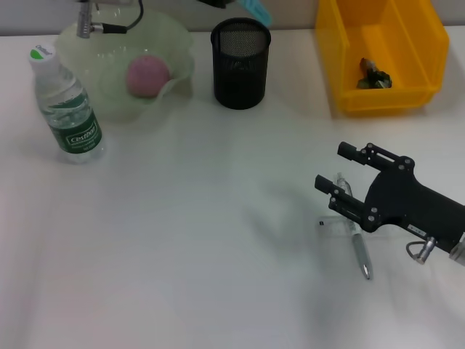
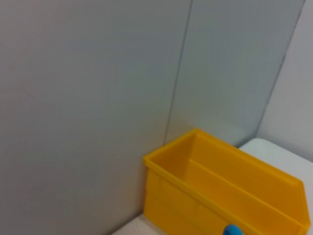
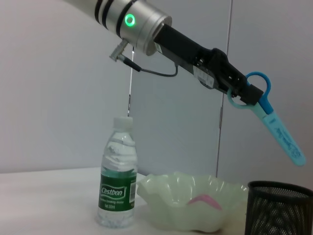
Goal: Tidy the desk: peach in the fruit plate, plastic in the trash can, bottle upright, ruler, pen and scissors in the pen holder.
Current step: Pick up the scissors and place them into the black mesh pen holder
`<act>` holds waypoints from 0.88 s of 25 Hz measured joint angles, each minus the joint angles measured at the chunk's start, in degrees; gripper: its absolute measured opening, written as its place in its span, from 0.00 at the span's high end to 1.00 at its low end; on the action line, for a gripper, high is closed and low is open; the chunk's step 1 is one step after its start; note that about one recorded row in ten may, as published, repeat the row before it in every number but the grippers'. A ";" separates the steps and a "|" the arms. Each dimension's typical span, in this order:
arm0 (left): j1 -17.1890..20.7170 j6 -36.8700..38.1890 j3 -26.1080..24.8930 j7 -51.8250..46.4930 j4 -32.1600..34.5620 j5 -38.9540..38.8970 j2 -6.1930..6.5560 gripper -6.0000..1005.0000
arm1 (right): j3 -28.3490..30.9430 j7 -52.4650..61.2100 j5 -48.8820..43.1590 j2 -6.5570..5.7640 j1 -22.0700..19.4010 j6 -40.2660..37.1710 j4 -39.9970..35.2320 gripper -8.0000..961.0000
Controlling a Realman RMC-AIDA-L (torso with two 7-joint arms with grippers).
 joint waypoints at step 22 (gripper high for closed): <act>-3.15 -2.35 0.28 -4.68 -2.53 8.08 -0.38 0.89 | 0.01 0.48 0.09 0.09 0.28 1.26 0.00 0.36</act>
